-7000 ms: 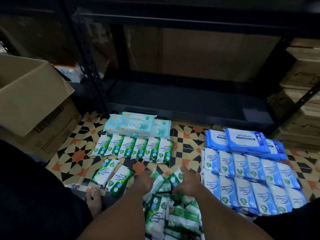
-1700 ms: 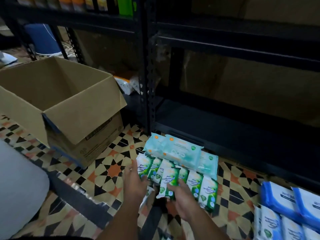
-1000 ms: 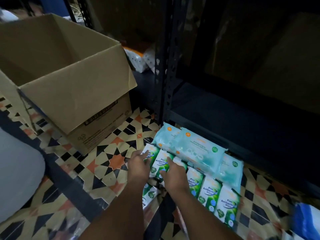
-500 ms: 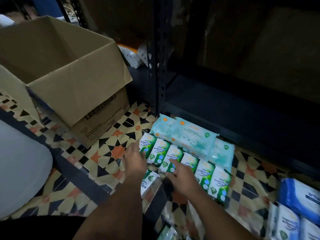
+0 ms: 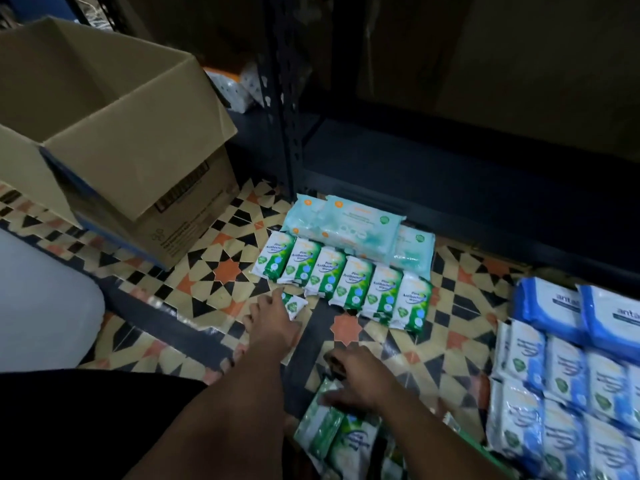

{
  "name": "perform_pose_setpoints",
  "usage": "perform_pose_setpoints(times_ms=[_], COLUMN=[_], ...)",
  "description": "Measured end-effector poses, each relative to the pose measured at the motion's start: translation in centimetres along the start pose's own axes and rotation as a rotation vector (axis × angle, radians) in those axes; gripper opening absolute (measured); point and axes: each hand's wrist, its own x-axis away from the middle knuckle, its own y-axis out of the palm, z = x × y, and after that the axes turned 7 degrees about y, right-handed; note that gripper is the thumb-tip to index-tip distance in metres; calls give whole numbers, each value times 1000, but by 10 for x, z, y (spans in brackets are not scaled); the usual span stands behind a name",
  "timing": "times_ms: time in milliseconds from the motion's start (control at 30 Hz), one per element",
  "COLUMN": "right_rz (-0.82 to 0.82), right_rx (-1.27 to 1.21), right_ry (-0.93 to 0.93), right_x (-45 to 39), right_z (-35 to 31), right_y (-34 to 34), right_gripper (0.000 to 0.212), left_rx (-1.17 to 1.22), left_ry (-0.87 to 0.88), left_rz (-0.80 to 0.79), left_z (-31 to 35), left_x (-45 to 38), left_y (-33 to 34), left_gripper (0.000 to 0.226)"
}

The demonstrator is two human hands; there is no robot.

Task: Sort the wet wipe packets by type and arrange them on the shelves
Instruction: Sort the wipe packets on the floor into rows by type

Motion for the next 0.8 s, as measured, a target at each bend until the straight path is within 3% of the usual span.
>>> perform_pose_setpoints(times_ms=[133, 400, 500, 633, 800], right_rz=[-57, -103, -85, -70, 26], right_rx=[187, 38, -65, -513, -829], right_ry=[-64, 76, 86, 84, 111], right_x=[10, 3, 2, 11, 22], right_z=[1, -5, -2, 17, 28], right_y=[12, 11, 0, -13, -30], right_gripper=[96, 78, 52, 28, 38], left_rx=[-75, -25, 175, 608, 1014], left_ry=[-6, 118, 160, 23, -132], left_rz=[-18, 51, 141, 240, 342], left_z=[0, -4, -6, 0, 14], left_x=[-1, 2, 3, 13, 31], left_y=[6, 8, 8, 4, 6], left_gripper=[75, 78, 77, 67, 70])
